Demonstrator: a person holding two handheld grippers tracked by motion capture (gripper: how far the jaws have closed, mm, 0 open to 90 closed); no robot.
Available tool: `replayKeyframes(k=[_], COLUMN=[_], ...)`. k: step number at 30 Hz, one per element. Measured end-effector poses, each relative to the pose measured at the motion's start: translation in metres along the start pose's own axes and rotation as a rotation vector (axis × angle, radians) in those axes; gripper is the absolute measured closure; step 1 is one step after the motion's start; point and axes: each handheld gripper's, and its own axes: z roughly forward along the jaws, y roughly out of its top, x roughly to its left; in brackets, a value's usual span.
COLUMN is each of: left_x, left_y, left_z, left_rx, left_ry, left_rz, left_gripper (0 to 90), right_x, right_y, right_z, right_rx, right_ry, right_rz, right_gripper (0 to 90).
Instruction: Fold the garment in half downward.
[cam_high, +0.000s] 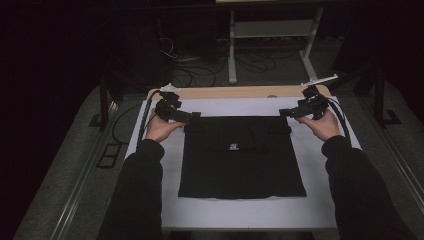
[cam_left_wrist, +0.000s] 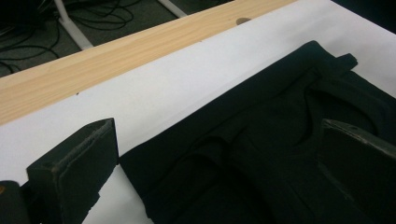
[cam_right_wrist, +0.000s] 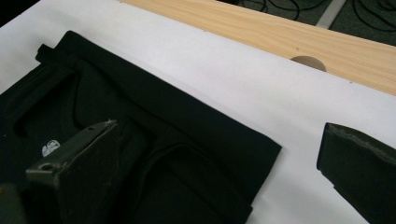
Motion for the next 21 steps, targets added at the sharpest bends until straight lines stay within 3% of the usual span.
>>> replayKeyframes(k=[10,21], left_x=[-0.01,-0.022], left_y=[0.003,0.001], left_z=[0.003,0.019], left_rx=[0.004,0.016], left_ry=[-0.041,-0.116], left_rz=[0.039,0.065], left_gripper=[0.0,0.0], right_x=[0.012,0.031], right_y=[0.002,0.002], right_z=[0.001,0.011], right_rx=[0.001,0.017], right_ry=[0.035,0.096], right_rz=[-0.037,-0.087], right_gripper=[0.0,0.0])
